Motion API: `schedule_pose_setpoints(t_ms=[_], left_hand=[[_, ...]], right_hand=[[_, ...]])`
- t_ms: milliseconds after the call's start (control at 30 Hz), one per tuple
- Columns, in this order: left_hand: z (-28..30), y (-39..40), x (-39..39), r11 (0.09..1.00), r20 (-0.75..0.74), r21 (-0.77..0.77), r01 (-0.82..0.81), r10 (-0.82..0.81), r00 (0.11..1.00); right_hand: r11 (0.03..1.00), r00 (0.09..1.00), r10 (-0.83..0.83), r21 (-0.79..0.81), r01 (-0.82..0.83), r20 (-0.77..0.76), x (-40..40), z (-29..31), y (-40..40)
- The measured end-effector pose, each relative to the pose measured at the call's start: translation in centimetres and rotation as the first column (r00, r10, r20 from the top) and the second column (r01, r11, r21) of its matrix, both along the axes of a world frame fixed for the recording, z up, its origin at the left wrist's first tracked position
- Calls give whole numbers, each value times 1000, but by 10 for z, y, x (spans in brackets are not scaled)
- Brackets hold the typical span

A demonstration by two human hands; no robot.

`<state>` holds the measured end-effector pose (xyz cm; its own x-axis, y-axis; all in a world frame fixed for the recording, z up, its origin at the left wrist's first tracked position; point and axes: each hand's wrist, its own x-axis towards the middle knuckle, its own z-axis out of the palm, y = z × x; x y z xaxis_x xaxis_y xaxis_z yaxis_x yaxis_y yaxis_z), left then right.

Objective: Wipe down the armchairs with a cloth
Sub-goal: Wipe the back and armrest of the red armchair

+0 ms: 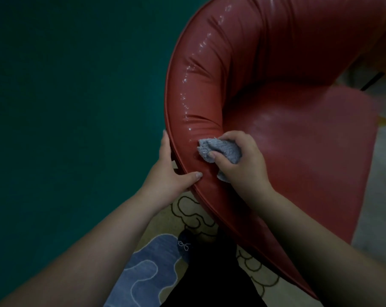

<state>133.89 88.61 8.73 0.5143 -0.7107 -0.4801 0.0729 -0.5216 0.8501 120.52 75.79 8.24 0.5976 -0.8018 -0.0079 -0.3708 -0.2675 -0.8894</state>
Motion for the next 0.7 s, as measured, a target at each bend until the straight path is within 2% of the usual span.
schedule_pose_setpoints(t_ms=[67, 133, 200, 267, 333, 433, 533, 600, 700], left_hand=[[1, 0, -1, 1000, 16, 6, -3, 3, 1000], [2, -1, -2, 1000, 33, 9, -5, 4, 999], [3, -1, -3, 1000, 41, 16, -7, 6, 999], [4, -1, -3, 1000, 36, 15, -10, 9, 999], [4, -1, -5, 1000, 43, 12, -7, 7, 999], [7, -1, -6, 1000, 79, 25, -11, 9, 997], [9, -1, -6, 999, 59, 31, -19, 18, 998], [10, -2, -6, 999, 54, 39, -15, 13, 998], [9, -1, -6, 999, 43, 31, -10, 9, 999]], right_hand=[[996, 997, -72, -57, 74, 32, 3, 7, -5], [968, 988, -152, -198, 155, 34, 7, 16, -15], [953, 988, -127, -287, 97, -90, 12, 22, -26], [970, 974, 50, -221, -99, -220, 15, 21, -28], [972, 969, 183, -115, -203, -164, 13, 21, -21], [977, 977, 211, -30, -211, -2, 9, 22, -7], [975, 975, 218, 25, -219, 33, 1, 18, 2], [967, 965, 254, 15, -256, 62, -8, 15, 3], [914, 912, 405, -56, -402, 60, -19, 12, 1]])
